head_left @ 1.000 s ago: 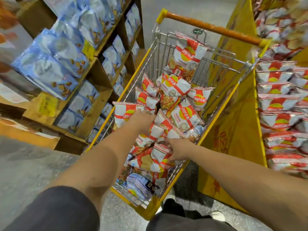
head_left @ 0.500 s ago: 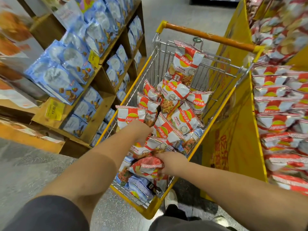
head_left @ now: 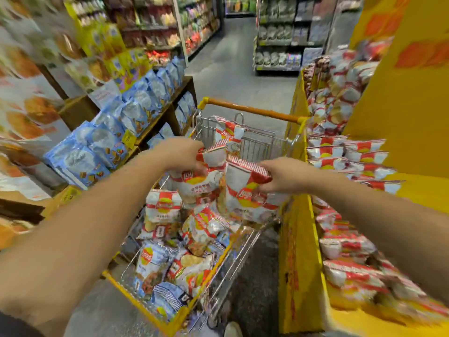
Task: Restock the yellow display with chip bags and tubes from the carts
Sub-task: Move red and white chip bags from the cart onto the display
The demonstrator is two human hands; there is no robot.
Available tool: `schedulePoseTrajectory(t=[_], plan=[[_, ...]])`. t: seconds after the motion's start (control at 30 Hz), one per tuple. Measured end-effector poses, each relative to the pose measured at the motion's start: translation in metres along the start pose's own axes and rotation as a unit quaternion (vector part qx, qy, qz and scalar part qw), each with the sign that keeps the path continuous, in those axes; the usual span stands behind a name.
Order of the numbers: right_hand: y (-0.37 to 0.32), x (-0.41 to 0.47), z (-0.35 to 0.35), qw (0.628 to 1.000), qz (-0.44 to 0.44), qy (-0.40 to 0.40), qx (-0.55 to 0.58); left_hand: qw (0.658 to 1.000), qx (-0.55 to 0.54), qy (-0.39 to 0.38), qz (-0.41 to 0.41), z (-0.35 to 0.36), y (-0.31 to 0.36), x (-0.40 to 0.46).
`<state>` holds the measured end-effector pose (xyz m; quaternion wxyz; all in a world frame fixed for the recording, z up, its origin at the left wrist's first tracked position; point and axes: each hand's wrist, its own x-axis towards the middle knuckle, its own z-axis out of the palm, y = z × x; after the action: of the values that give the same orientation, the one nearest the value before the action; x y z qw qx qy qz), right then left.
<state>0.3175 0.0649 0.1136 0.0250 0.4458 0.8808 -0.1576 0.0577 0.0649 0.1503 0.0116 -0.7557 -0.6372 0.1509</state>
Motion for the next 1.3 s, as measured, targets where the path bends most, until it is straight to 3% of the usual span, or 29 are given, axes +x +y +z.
schedulePoseTrajectory(t=[0.13, 0.27, 0.37, 0.6, 0.9, 1.2, 1.3], plan=[[0.060, -0.091, -0.038, 0.996, 0.066, 0.018, 0.052, 0.997, 0.030, 0.043, 0.047, -0.044, 0.082, -0.006], [0.114, -0.172, -0.054, 0.992, 0.120, 0.017, -0.014, 0.992, 0.030, 0.073, 0.100, -0.070, 0.171, -0.013], [0.157, -0.233, -0.061, 0.986, 0.156, 0.003, -0.058, 0.987, 0.021, 0.072, 0.139, -0.082, 0.241, -0.020], [0.215, -0.324, -0.052, 0.975, 0.209, -0.067, -0.033, 0.975, 0.030, 0.048, 0.214, -0.079, 0.343, -0.035], [0.245, -0.366, 0.003, 0.960, 0.220, -0.165, -0.046, 0.955, 0.042, -0.003, 0.292, -0.023, 0.418, -0.053], [0.262, -0.367, 0.075, 0.967, 0.181, -0.167, -0.057, 0.949, 0.067, -0.003, 0.308, 0.051, 0.455, -0.051], [0.264, -0.366, 0.097, 0.969, 0.172, -0.169, -0.046, 0.951, 0.076, -0.034, 0.299, 0.072, 0.463, -0.050]])
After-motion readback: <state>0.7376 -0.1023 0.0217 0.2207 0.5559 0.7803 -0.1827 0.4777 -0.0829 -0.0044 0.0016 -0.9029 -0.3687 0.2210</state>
